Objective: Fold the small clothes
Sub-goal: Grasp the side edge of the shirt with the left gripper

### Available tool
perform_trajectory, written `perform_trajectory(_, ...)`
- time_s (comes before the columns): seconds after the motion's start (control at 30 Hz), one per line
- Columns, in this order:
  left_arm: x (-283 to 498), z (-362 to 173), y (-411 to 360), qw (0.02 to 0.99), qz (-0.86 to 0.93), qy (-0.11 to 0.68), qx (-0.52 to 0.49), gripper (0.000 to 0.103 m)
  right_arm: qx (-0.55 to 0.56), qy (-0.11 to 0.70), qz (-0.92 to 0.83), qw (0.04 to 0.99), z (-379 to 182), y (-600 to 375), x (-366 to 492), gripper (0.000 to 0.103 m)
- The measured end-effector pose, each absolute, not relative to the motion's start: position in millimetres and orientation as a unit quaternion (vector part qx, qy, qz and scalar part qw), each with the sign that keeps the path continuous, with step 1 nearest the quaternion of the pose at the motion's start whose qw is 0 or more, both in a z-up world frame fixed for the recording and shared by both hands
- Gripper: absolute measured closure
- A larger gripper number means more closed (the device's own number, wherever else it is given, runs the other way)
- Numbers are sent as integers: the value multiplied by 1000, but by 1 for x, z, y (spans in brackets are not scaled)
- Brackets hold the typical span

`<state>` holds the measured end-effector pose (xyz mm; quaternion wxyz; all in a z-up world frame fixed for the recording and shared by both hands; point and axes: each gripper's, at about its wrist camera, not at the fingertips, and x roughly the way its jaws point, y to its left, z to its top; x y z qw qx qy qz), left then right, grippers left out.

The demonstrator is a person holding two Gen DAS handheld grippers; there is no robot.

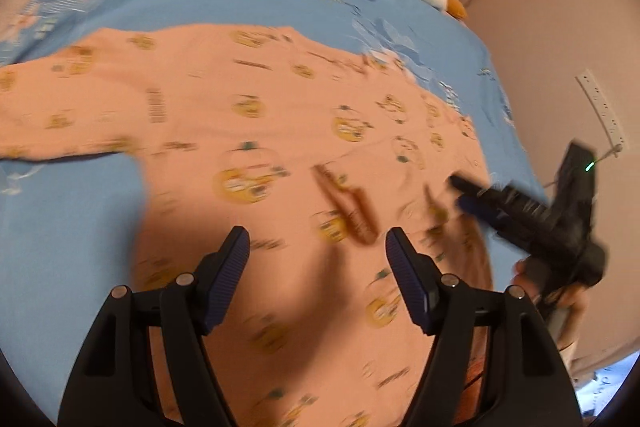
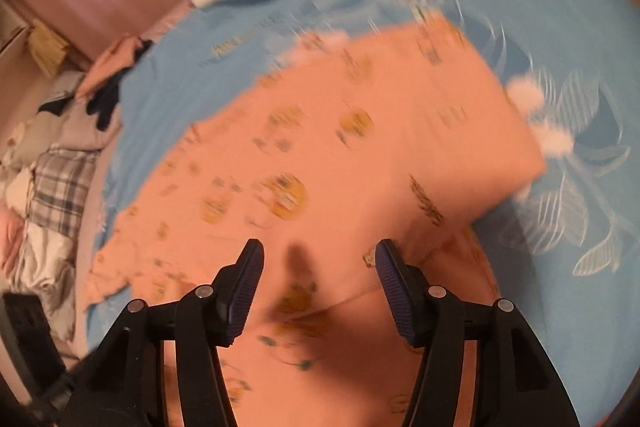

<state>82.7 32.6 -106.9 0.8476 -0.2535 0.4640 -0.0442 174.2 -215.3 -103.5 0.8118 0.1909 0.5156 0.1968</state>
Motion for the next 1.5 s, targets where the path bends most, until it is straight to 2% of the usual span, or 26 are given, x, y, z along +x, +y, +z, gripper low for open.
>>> perform_trajectory(0.27, 130, -130, 10, 825, -62, 489, -277, 35, 169, 496, 196, 829, -107, -205, 172, 42)
perform_trajectory(0.4, 134, -133, 10, 818, -63, 482, -307, 50, 188, 493, 196, 827, -110, -211, 173, 42)
perform_trajectory(0.47, 136, -135, 8, 813, -68, 483, -320, 53, 193, 493, 197, 825, -111, -213, 172, 42)
perform_trajectory(0.5, 136, -135, 6, 813, -69, 481, -320, 61, 194, 492, 197, 825, -112, -214, 172, 42)
perform_trajectory(0.57, 137, -137, 4, 812, -66, 486, -317, 71, 195, 491, 196, 826, -112, -214, 172, 42)
perform_trajectory(0.67, 139, -137, 1, 815, -58, 491, -302, 91, 195, 489, 195, 827, -112, -213, 172, 42)
perform_trajectory(0.77, 141, -132, -2, 821, -56, 496, -278, 97, 190, 487, 193, 830, -109, -214, 169, 42)
perform_trajectory(1.13, 159, -48, -11, 861, -100, 449, -219, 99, 290, 469, 176, 816, -88, -273, 149, 42)
perform_trajectory(1.5, 176, 18, 16, 901, -63, 391, -178, 100, 289, 467, 119, 827, -95, -303, 143, 42)
